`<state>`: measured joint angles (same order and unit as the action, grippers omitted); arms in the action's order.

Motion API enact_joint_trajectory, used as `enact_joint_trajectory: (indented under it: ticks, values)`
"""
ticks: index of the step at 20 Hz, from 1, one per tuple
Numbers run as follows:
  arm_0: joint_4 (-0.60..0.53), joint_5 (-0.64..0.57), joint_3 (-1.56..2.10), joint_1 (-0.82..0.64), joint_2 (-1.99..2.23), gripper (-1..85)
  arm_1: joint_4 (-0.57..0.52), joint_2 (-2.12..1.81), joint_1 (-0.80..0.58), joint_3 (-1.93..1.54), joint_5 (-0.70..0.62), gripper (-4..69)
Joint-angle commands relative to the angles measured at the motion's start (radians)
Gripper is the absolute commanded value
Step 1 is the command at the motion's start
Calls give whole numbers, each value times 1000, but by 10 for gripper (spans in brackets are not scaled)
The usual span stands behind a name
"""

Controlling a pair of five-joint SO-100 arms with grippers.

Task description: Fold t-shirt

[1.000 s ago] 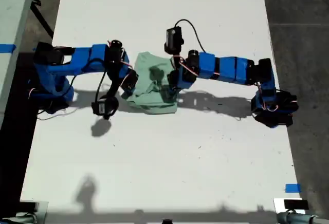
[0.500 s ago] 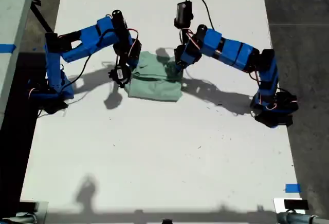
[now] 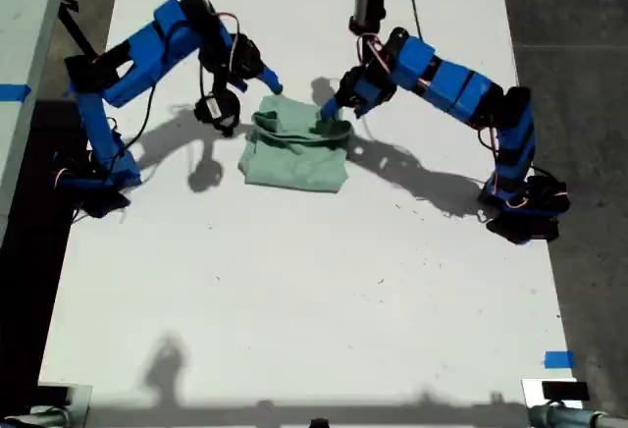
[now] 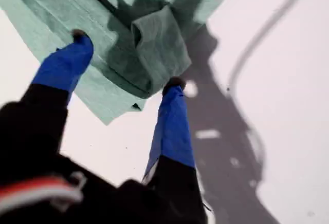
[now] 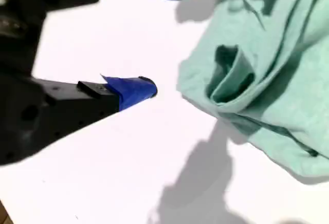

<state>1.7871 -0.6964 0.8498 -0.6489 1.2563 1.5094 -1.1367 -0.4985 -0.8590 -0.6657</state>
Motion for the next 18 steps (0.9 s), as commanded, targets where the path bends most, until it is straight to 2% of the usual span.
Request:
enact_joint_trajectory:
  ticks: [1, 5, 6, 8, 9, 10, 12, 16, 17, 18]
  values:
    - [-2, -17, -21, -95, 186, 325, 63, -244, -107, -3, -43, 262]
    - [-6, -26, 109, -121, 403, 317, 74, -549, -236, -255, -69, 234]
    - [-26, -20, 184, -109, 469, 310, 67, -630, -249, -344, -63, 229]
    - [-138, -20, 456, -52, 669, 280, 40, -811, -238, -546, -25, 219]
    - [-204, -11, 614, -17, 788, 244, 28, -910, -212, -650, -3, 215]
    - [-242, 9, 758, 12, 908, 170, 15, -1015, -179, -753, 28, 209]
    - [-273, 66, 1000, 81, 1137, 55, 0, -1216, -92, -948, 106, 183]
    - [-293, 265, 1373, 256, 1476, 18, -55, -1560, 101, -1325, 318, 144]
    - [-314, 322, 1456, 302, 1534, 14, -91, -1657, 152, -1430, 367, 115]
    - [-345, 365, 1543, 348, 1589, 9, -137, -1749, 210, -1528, 425, 56]
